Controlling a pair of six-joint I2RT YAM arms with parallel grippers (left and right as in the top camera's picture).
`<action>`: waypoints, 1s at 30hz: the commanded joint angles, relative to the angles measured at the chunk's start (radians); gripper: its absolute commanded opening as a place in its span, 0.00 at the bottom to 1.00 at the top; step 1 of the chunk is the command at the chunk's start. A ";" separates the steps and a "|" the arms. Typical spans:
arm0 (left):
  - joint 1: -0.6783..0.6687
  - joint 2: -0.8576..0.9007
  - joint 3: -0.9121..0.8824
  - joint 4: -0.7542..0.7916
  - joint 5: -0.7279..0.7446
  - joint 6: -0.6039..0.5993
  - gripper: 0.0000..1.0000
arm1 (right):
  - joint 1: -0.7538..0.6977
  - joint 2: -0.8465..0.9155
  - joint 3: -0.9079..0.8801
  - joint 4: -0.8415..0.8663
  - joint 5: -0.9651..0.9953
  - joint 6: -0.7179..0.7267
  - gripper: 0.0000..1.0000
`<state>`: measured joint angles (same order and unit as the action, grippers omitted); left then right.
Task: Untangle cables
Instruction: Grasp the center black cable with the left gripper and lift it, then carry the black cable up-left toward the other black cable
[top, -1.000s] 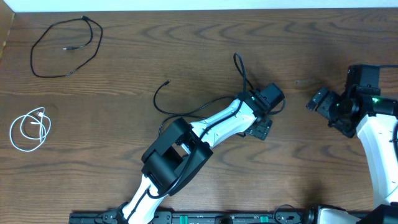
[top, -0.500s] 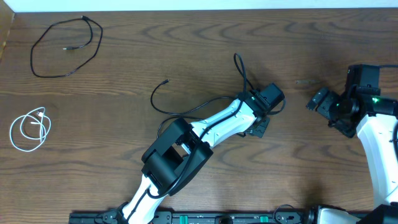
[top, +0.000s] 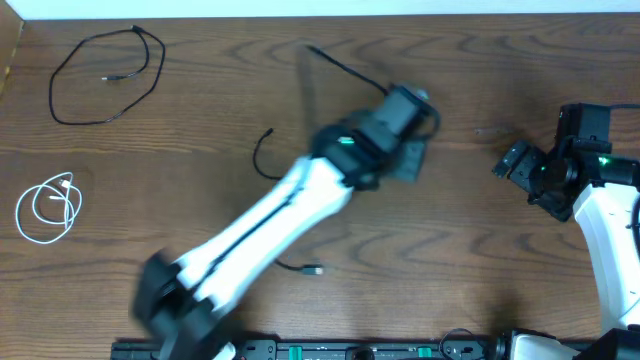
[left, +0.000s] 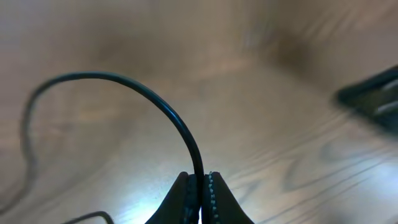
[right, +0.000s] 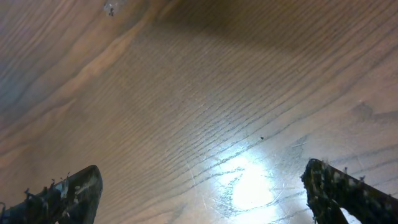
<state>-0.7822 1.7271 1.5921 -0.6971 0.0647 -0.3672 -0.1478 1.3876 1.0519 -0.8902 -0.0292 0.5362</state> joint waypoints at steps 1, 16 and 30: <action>0.063 -0.127 0.018 -0.005 -0.013 -0.013 0.07 | -0.010 0.000 -0.001 0.000 0.012 -0.014 0.99; 0.444 -0.342 0.018 -0.039 -0.013 -0.232 0.07 | -0.010 0.000 -0.001 0.000 0.012 -0.014 0.99; 0.638 -0.332 0.008 -0.057 -0.201 -0.458 0.07 | -0.010 0.000 -0.001 0.000 0.012 -0.014 0.99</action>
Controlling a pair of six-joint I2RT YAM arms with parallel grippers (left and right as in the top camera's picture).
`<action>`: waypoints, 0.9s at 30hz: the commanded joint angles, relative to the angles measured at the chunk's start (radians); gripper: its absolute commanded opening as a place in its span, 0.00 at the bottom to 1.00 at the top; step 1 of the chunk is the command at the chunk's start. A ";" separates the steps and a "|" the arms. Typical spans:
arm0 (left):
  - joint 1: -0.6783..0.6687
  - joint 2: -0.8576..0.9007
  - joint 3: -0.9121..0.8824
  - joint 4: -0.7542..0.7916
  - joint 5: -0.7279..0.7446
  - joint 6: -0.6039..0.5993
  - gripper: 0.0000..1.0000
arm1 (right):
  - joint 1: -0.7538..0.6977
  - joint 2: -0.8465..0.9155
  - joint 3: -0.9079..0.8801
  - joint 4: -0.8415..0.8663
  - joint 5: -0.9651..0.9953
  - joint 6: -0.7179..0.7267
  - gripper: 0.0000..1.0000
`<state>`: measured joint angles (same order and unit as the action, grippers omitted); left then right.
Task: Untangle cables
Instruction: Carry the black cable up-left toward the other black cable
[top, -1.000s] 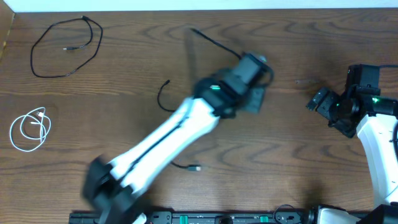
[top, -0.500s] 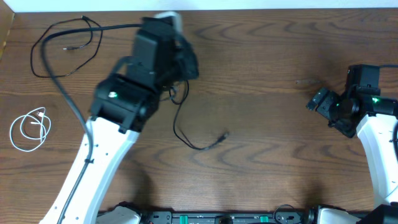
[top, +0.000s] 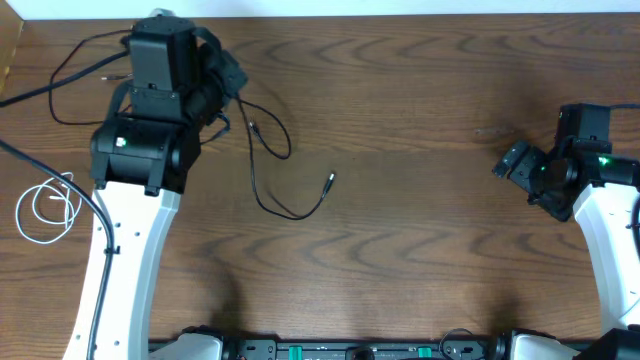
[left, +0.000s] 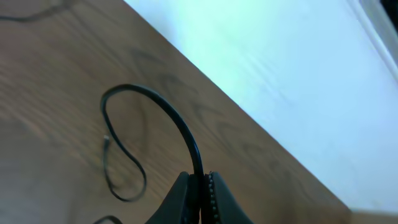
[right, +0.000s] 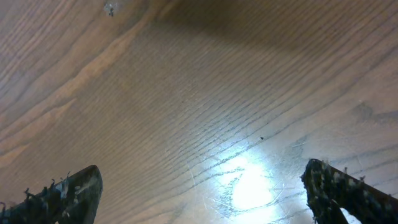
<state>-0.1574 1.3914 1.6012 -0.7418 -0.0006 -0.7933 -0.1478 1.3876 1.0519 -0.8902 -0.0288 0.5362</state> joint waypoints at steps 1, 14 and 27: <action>0.014 0.008 -0.006 -0.013 -0.172 -0.032 0.07 | -0.010 0.000 -0.001 0.000 0.011 -0.014 0.99; 0.017 0.218 -0.020 0.084 -0.495 -0.021 0.07 | -0.010 0.000 -0.001 0.000 0.011 -0.014 0.99; 0.030 0.391 -0.021 0.151 -0.622 0.200 0.07 | -0.010 0.000 -0.001 0.000 0.011 -0.014 0.99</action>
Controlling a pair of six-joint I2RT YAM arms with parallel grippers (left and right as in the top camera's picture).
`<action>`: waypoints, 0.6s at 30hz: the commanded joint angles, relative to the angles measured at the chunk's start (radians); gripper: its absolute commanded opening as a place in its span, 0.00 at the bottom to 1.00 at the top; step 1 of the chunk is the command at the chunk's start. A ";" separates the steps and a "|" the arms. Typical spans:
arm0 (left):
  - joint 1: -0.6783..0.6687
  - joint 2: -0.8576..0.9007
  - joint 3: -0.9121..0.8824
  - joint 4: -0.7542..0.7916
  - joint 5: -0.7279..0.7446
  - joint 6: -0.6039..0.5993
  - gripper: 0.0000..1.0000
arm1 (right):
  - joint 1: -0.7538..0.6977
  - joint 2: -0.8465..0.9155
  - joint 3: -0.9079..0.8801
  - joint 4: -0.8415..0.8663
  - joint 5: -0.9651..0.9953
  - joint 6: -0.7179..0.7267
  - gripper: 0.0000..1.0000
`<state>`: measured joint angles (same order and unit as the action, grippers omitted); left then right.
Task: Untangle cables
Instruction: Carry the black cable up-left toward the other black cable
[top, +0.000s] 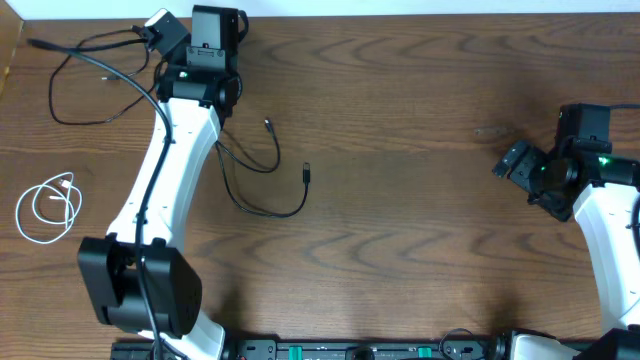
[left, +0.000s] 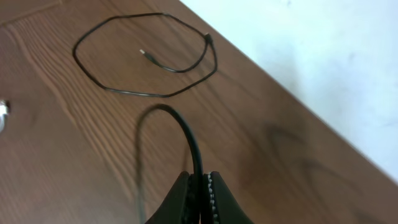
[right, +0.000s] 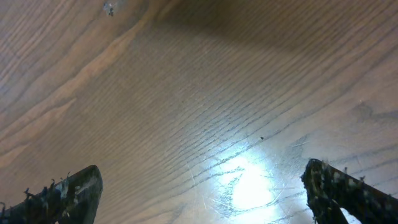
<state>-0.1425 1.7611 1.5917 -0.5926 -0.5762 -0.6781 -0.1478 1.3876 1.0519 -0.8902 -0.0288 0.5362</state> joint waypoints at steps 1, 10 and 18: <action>0.020 0.031 -0.011 -0.003 -0.045 0.098 0.07 | -0.010 0.000 -0.001 0.000 0.011 -0.014 0.99; 0.038 0.111 -0.017 -0.056 -0.045 0.129 0.07 | -0.010 0.000 -0.001 0.000 0.011 -0.014 0.99; 0.038 0.124 -0.017 -0.069 0.082 0.130 0.17 | -0.010 0.000 -0.001 0.000 0.011 -0.014 0.99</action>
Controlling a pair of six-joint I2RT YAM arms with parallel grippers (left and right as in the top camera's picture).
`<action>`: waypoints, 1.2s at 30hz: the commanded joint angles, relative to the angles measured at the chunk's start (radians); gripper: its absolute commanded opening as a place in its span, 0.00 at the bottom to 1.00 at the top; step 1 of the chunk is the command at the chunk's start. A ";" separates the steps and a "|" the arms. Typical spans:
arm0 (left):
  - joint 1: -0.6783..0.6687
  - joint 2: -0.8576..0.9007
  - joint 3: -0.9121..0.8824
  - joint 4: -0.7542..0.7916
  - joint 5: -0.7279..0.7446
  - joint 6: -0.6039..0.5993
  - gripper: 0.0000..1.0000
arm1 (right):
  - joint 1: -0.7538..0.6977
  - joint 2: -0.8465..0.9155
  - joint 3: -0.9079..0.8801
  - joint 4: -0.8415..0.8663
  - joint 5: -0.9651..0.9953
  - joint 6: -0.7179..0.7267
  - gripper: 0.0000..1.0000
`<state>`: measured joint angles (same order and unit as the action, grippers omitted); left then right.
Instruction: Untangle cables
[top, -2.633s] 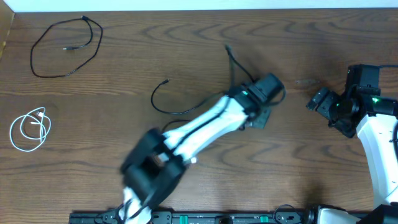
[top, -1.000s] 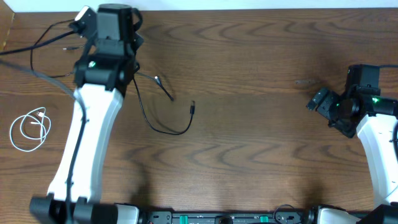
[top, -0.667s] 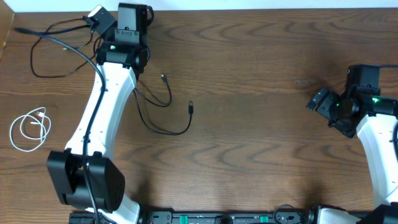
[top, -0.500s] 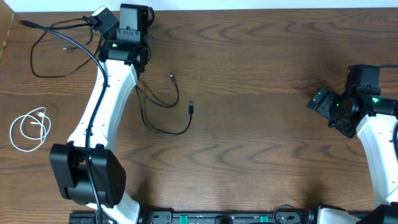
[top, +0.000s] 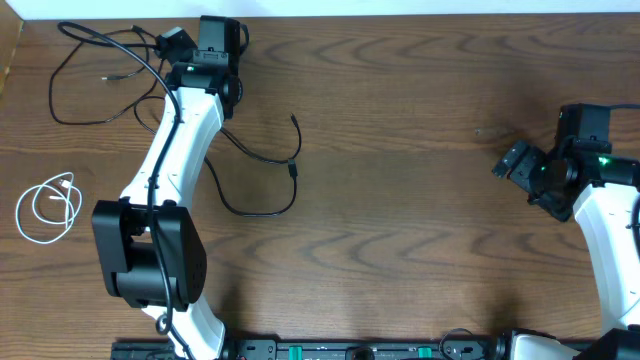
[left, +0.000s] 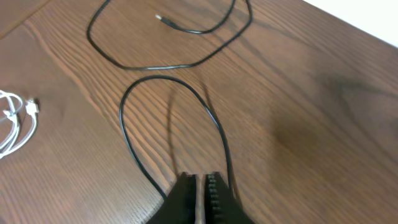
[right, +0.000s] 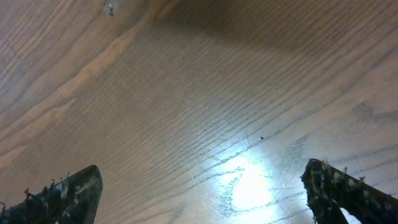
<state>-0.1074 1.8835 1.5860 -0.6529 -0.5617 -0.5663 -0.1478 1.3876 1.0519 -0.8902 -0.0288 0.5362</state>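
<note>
A long black cable (top: 255, 213) lies across the left middle of the table, and one stretch forms a loop (left: 122, 118) on the wood around my left fingers. My left gripper (top: 165, 45) (left: 201, 186) sits low at the far left of the table. Its jaws stand a narrow slit apart, with only wood showing between them. A second black cable (top: 53, 100) (left: 149, 66) lies in its own loop at the far left corner. A coiled white cable (top: 20, 215) (left: 12, 124) rests at the left edge. My right gripper (top: 515, 165) (right: 202, 199) hangs open and empty at the right.
The table's far edge (top: 400, 15) and a white surface beyond it run just behind my left gripper. My left arm (top: 175, 150) stretches over the table's left side. Bare wood lies under my right gripper.
My left gripper was pinching the long black cable above the table. Now it is lower, the cable lies looped around the fingers, and the jaws have let it go. The cable's free ends shifted right.
My left gripper held the long black cable at the table's middle. Then it held it at the far left, beside the other black loop, with the cable trailing behind. Now the cable lies released on the wood. My right gripper stayed open and still throughout.
</note>
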 joint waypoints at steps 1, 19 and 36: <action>0.003 0.002 -0.011 -0.013 0.086 0.021 0.17 | -0.010 0.000 -0.001 0.000 0.011 -0.014 0.99; 0.151 0.117 -0.011 -0.109 0.423 -0.014 0.82 | -0.010 0.000 -0.001 0.000 0.011 -0.014 0.99; 0.151 0.228 -0.011 -0.091 0.438 0.050 0.84 | -0.010 0.000 -0.001 0.000 0.011 -0.014 0.99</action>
<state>0.0422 2.0926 1.5841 -0.7513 -0.1284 -0.5648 -0.1478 1.3876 1.0515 -0.8902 -0.0288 0.5362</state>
